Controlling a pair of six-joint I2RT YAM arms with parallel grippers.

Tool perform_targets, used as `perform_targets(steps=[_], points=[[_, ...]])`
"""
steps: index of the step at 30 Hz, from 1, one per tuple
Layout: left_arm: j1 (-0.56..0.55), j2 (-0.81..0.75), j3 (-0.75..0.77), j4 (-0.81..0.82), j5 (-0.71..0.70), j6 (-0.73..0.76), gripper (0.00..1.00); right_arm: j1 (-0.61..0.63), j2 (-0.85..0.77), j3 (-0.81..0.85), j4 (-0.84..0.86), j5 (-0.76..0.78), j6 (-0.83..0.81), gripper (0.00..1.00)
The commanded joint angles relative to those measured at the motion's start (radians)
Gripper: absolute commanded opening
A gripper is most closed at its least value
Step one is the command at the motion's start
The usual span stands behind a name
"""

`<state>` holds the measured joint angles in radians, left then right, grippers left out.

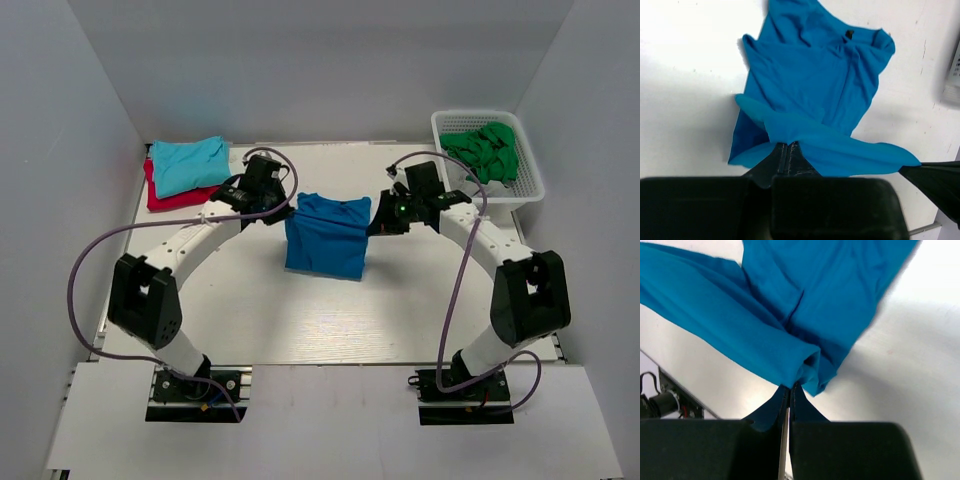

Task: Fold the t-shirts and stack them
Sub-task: Fold the long partially folded tshirt into a neat square

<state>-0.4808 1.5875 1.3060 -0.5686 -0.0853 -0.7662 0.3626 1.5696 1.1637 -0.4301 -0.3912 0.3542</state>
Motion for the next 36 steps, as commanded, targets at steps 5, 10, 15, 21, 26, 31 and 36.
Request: perform_targets(steps=[5, 10, 15, 21, 26, 31, 36], points=[[0.076, 0.115, 0.111, 0.07, 0.001, 0.048, 0.0, -0.062, 0.122, 0.134, 0.076, 0.026, -0.063, 0.0], [0.107, 0.242, 0.188, 0.114, 0.068, 0.073, 0.0, -0.08, 0.251, 0.261, 0.076, 0.018, -0.07, 0.0], [0.136, 0.376, 0.301, 0.145, 0.085, 0.073, 0.0, -0.106, 0.392, 0.359, 0.122, 0.029, -0.061, 0.0], [0.163, 0.572, 0.485, 0.184, 0.13, 0.093, 0.88, -0.125, 0.605, 0.6, 0.243, 0.011, -0.052, 0.9], [0.163, 0.539, 0.498, 0.163, 0.16, 0.142, 1.0, -0.111, 0.546, 0.613, 0.228, -0.014, -0.07, 0.9], [0.133, 0.367, 0.294, 0.275, 0.235, 0.162, 1.0, -0.096, 0.348, 0.337, 0.303, -0.009, -0.063, 0.9], [0.105, 0.373, 0.193, 0.406, 0.465, 0.14, 1.0, -0.067, 0.293, 0.183, 0.369, -0.067, -0.022, 0.9]])
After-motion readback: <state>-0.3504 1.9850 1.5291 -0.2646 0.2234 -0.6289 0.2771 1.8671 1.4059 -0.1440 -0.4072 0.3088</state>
